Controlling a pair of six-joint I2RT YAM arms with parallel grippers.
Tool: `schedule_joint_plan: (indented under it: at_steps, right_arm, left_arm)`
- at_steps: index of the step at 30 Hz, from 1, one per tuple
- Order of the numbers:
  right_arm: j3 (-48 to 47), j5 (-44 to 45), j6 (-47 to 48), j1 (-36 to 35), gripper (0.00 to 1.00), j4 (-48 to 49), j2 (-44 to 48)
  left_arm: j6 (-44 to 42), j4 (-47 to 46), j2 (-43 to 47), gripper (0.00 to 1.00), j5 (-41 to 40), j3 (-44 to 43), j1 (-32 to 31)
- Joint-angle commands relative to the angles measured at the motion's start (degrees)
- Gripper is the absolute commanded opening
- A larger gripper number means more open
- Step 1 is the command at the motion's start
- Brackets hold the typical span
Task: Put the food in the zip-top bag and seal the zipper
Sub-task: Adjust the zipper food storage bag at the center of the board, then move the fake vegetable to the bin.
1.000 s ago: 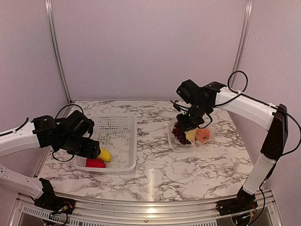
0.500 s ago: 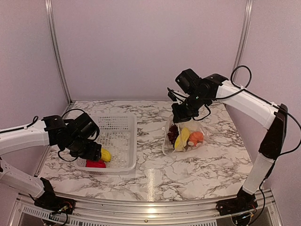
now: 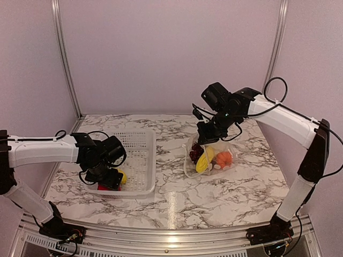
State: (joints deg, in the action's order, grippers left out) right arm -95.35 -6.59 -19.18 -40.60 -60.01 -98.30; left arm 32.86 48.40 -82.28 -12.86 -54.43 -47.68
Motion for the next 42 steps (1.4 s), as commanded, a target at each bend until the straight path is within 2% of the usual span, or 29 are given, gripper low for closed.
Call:
schedule_joint_plan:
  at_steps: [1, 4, 8, 12, 17, 20, 22, 25, 29, 33, 42]
  right_arm:
    - [0.5, -0.5, -0.7, -0.2, 0.0, 1.2, 2.6]
    - [1.5, -0.5, -0.8, -0.3, 0.0, 1.5, 3.1]
    - [2.4, -0.7, -1.0, -0.2, 0.0, 2.1, 3.5]
    - [2.9, -0.8, -1.0, 0.0, 0.0, 2.6, 3.5]
    - [4.1, -1.5, -1.2, 0.3, 0.0, 3.9, 3.4]
    - [4.0, -2.1, -1.2, 0.3, 0.0, 4.4, 3.0]
    - [3.7, -2.1, -1.0, 0.4, 0.0, 4.4, 2.8]
    - [3.7, -2.1, -0.8, 0.7, 0.0, 4.4, 2.8]
    - [3.9, -2.3, -0.4, 1.0, 0.0, 4.7, 2.8]
    - [3.9, -2.8, -0.2, 1.4, 0.0, 5.0, 2.5]
    - [2.6, -3.8, 0.8, 1.6, 0.0, 4.6, 1.3]
  left_arm:
    - [-2.7, 1.8, -3.2, 0.91, 0.6, -2.7, 0.3]
    - [-3.3, 1.3, -4.9, 0.91, 2.9, -3.7, 0.4]
    - [-3.5, 0.1, -8.1, 0.89, 9.9, -5.8, 0.3]
    - [-3.2, -6.4, -8.5, 0.88, 17.2, -7.3, 0.3]
    - [-4.9, -12.4, -9.1, 0.88, 13.2, -11.0, 0.3]
    - [-5.0, -15.2, -8.1, 0.89, 7.6, -12.6, 0.3]
    - [-4.3, -14.2, -6.9, 0.89, 4.6, -14.0, 0.4]
    - [-0.7, -8.0, -5.1, 0.88, 3.0, -15.9, 0.3]
    - [5.5, -1.3, -1.4, 0.86, 5.3, -13.9, 0.3]
    - [9.4, 0.9, 1.6, 0.82, 11.9, -9.4, 0.1]
    - [6.8, 1.1, -3.1, 0.74, 19.1, -6.1, -0.5]
